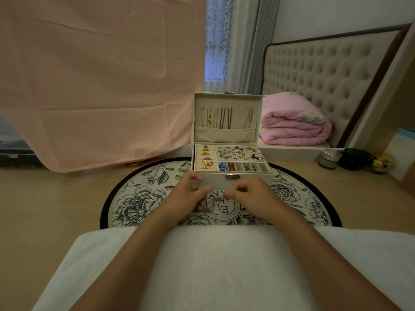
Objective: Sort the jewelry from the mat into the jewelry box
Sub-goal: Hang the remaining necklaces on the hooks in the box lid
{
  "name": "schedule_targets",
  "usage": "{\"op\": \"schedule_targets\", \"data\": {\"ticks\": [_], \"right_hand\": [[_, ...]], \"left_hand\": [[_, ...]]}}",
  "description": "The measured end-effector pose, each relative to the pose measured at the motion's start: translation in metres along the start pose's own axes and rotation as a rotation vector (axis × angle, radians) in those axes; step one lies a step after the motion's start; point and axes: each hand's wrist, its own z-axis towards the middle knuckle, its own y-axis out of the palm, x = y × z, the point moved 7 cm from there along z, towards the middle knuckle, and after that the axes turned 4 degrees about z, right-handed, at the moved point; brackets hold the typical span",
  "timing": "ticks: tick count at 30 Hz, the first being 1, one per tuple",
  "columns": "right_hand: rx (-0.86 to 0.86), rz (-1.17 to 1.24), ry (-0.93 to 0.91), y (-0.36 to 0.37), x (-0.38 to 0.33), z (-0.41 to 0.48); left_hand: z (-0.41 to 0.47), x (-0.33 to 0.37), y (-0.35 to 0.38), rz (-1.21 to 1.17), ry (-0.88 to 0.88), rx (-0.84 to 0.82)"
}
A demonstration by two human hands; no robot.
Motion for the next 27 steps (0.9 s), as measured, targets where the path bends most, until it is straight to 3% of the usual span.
{"op": "schedule_targets", "data": {"ticks": [3,6,10,13,18,22,27], "right_hand": [[-0.13,-0.091,0.006,0.009,0.003,-0.004],[-0.142,-0.151,0.005,0.013,0.002,-0.005],[-0.161,-0.154,0.017,0.016,0.0,-0.007],[-0.235,-0.078,0.008,0.021,-0.007,-0.011],[-0.349,0.12,-0.02,0.024,-0.015,-0.018],[-0.27,0.217,-0.081,0.017,-0.023,-0.016],[-0.165,0.34,-0.041,0.018,-0.025,-0.013]], "left_hand": [[-0.003,0.004,-0.008,0.309,0.062,-0.054],[-0.007,0.008,-0.009,0.679,0.131,-0.086],[-0.01,0.011,-0.004,0.882,0.175,-0.077],[-0.013,0.013,-0.003,0.803,0.17,0.0],[-0.015,0.008,0.005,0.354,0.014,-0.056],[-0.018,0.013,0.008,0.13,0.021,-0.138],[-0.021,0.024,0.005,0.147,0.063,-0.111]]}}
